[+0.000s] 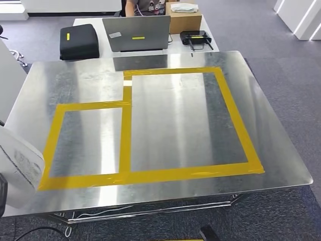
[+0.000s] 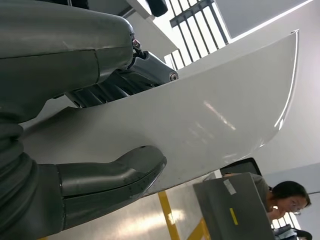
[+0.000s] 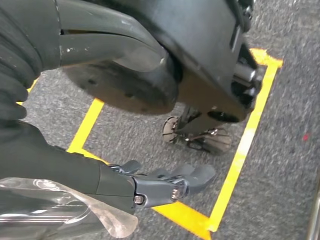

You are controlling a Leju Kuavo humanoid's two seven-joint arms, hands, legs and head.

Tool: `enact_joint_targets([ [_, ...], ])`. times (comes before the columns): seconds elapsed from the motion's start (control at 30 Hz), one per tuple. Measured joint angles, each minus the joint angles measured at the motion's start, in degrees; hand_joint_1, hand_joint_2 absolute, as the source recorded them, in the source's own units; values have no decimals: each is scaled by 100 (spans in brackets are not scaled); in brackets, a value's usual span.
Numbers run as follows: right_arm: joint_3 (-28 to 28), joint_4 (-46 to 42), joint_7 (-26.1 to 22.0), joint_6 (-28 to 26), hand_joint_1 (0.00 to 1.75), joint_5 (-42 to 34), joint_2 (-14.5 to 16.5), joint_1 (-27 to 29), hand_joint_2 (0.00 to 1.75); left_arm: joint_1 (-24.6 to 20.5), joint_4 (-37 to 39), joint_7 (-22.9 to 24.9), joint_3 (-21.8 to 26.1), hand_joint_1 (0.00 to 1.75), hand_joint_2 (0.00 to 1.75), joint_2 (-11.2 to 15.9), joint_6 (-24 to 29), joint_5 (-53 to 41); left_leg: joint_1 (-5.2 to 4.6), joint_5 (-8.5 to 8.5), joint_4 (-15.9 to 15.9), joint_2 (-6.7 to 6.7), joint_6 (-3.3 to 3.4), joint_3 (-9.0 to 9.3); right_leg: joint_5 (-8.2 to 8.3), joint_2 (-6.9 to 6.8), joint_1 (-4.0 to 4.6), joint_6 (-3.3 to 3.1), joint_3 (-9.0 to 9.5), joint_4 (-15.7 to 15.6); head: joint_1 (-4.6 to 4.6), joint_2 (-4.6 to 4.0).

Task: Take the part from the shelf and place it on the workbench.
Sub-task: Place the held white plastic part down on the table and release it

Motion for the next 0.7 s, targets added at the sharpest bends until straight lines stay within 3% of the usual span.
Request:
enact_joint_targets([
  [0.1, 61, 21, -52, 1, 0, -20, -13, -57, 175, -172, 159, 112, -11, 175, 175, 25, 26, -149, -4, 30, -24, 2, 24, 57, 49, 26, -12, 29, 44, -54, -4, -1],
  [0.2, 142, 135, -218, -1, 0, -91, -22, -133, 175, -305, 353, 141, -33, 175, 175, 49, 54, -294, -8, 11, -118, 4, 23, 113, 5, 41, -10, -23, 56, -61, -4, -1],
  [0.37, 311, 199, -155, -4, 0, -136, -32, -265, 175, -679, 680, 416, -165, 175, 175, 108, 58, -708, -7, -41, -244, 6, -26, 163, -13, 25, -1, -45, 56, -62, -2, -1],
  [0.7, 562, 240, -79, 3, 0, -175, -62, -376, 175, -1277, 1310, 866, -452, 175, 175, 282, -228, -1413, -21, -22, -242, 9, -54, 177, 1, 20, -12, -52, 80, -62, 0, -1],
])
